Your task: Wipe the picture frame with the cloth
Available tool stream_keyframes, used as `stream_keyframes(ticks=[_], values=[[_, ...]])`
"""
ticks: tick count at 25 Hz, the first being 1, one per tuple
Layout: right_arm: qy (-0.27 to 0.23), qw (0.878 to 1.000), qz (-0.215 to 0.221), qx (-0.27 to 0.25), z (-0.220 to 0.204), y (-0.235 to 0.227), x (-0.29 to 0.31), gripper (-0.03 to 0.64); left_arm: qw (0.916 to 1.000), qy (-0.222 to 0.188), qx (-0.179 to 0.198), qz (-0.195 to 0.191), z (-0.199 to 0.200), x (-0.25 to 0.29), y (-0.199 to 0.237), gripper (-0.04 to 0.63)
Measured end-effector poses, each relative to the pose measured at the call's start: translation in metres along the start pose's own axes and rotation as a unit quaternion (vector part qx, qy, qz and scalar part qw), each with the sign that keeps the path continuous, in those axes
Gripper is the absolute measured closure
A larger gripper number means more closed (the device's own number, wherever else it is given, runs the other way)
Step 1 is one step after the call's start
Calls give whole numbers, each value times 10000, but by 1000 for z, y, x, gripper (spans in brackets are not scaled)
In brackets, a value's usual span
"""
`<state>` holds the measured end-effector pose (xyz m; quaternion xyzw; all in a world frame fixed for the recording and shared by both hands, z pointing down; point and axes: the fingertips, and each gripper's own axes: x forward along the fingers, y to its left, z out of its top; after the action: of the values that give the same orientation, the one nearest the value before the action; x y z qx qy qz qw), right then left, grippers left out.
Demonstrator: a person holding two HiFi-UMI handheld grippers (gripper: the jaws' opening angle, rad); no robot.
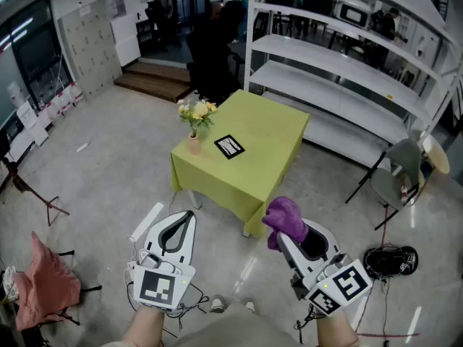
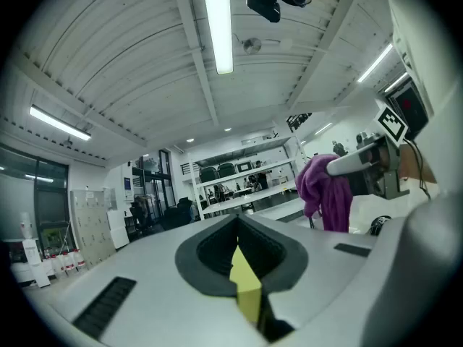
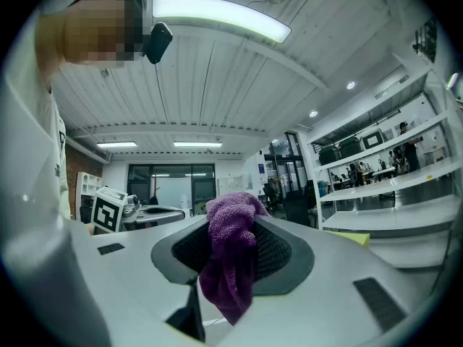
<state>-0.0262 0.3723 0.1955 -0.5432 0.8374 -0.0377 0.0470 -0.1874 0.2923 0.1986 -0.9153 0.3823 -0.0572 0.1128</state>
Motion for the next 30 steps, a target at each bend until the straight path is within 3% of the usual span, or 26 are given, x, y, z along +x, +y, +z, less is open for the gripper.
stream_keyframes(ticks=[5, 10, 30], values=[[11, 10000, -38, 32, -1, -10, -1, 465, 10000, 26, -19, -37, 1, 6, -6, 588], [-4, 9999, -42, 164, -5, -18, -4, 465, 9996, -221, -161, 81, 11, 6, -8, 588], [34, 9999, -73, -65, -11, -72, -49, 462, 9993, -106, -143, 332, 8, 21, -61, 588]])
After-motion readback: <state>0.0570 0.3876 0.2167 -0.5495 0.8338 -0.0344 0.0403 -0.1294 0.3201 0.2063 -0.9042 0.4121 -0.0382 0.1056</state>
